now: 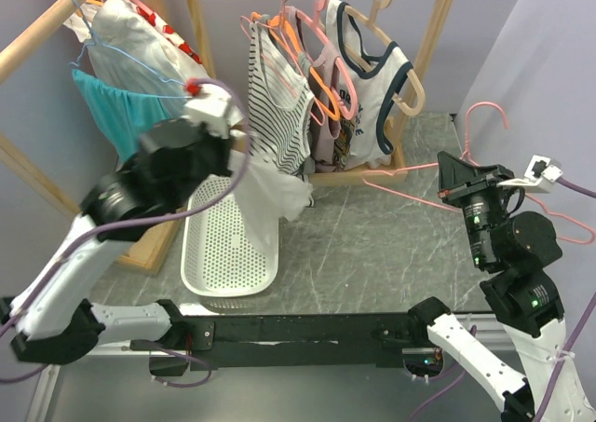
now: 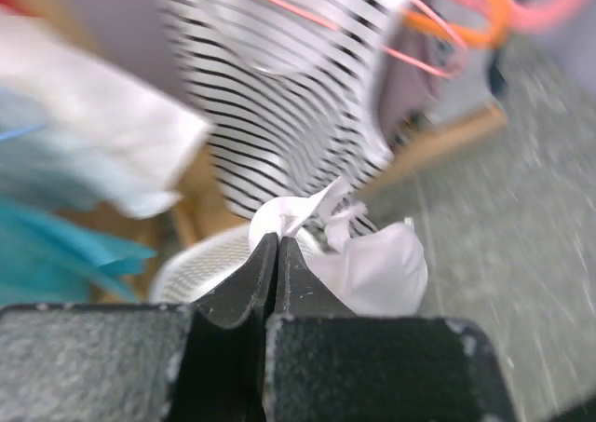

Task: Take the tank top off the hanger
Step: Place the tank top in the bin.

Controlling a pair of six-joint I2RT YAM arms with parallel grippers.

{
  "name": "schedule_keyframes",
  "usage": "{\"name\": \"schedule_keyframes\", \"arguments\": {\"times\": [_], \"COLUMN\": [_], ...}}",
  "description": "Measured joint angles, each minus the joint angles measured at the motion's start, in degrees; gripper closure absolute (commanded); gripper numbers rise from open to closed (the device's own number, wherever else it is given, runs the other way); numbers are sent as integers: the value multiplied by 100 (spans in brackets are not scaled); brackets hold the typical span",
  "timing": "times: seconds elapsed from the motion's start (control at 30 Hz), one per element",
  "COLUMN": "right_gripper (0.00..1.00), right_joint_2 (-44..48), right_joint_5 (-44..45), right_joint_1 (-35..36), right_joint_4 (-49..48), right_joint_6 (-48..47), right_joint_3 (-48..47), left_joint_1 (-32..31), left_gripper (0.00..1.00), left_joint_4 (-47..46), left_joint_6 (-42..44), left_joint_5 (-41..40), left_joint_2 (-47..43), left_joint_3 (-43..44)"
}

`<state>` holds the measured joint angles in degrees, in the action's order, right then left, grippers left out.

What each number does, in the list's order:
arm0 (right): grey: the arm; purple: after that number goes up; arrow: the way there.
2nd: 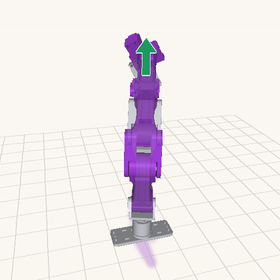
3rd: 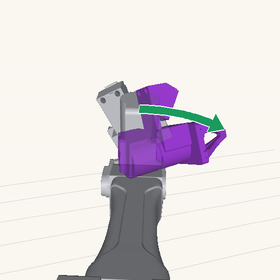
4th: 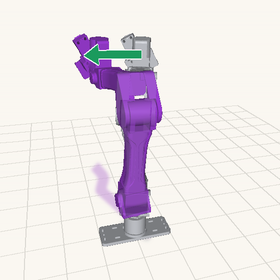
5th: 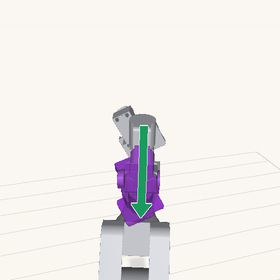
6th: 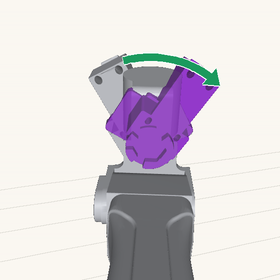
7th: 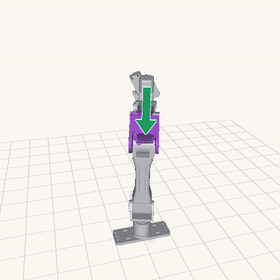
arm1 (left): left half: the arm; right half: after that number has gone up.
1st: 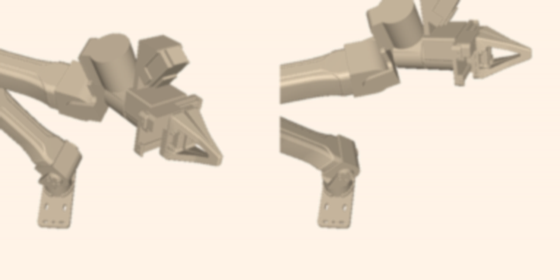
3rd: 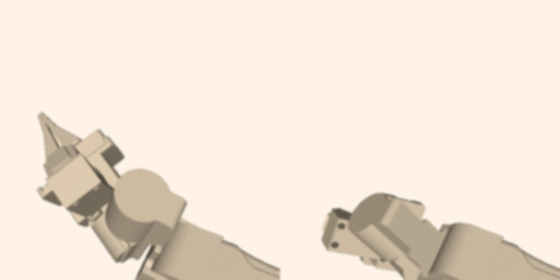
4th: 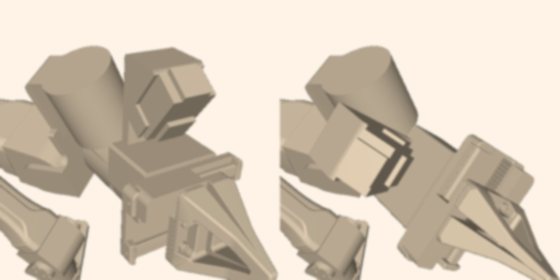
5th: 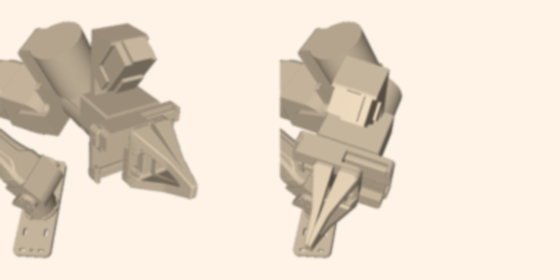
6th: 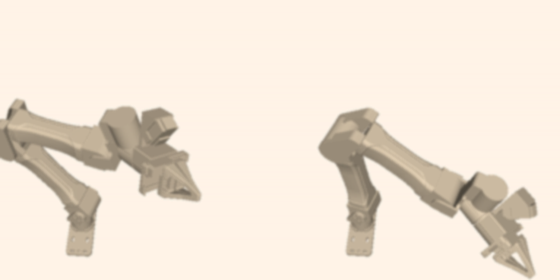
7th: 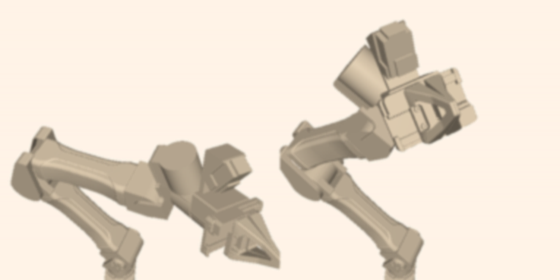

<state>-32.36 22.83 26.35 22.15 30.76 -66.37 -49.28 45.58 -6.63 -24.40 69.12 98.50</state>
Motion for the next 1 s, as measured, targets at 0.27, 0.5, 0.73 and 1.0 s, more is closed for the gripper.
{"name": "schedule_keyframes", "arguments": {"times": [0.27, 0.5, 0.73, 1.0], "right_gripper": [98, 98, 99, 99], "right_joint_2": [-157, -160, -260, -407], "right_joint_5": [-214, -428, -758, -981], "right_joint_1": [0, 0, 2, 2], "right_joint_4": [4, -2, -50, -46], "right_joint_6": [11, 24, 28, 24], "right_joint_3": [26, 31, 31, 31], "left_joint_1": [101, 114, 267, 387], "left_gripper": [99, 99, 68, 1], "left_joint_4": [376, 522, 280, -173], "left_joint_6": [-236, -623, -809, -1062], "left_joint_5": [-861, -723, -125, 175], "left_joint_2": [-612, -404, -245, 46], "left_joint_3": [-278, -1744, -2472, -2498]}}
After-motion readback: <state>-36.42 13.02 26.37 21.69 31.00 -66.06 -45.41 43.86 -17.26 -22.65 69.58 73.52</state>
